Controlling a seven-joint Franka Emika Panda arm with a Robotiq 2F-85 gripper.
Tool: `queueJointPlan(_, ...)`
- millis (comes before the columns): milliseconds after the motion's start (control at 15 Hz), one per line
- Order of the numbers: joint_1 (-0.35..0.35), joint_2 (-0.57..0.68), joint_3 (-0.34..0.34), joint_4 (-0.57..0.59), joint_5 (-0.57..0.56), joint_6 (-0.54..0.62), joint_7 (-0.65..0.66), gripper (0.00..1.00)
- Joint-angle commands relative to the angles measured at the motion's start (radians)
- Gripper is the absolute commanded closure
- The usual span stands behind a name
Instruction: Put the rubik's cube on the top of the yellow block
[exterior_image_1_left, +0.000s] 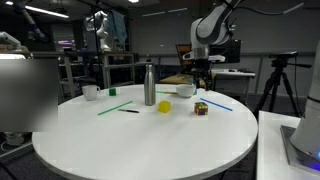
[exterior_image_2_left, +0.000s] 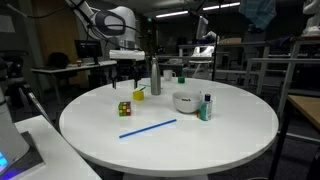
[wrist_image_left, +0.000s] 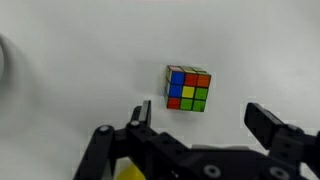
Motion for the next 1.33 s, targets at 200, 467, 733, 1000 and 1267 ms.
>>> queueJointPlan(200, -0.043, 0.052, -0.009, -0.036, -0.121, 0.165, 0.163, 0.00)
queueJointPlan(467, -0.032, 0.090, 0.008, -0.025, -0.111, 0.180, 0.272, 0.00)
queueJointPlan(733, -0.021, 0.110, 0.036, -0.030, -0.089, 0.175, 0.327, 0.00)
queueJointPlan(1000, -0.018, 0.140, 0.069, -0.027, -0.058, 0.181, 0.316, 0.00)
queueJointPlan(1267, -0.027, 0.192, 0.097, -0.019, -0.018, 0.199, 0.275, 0.00)
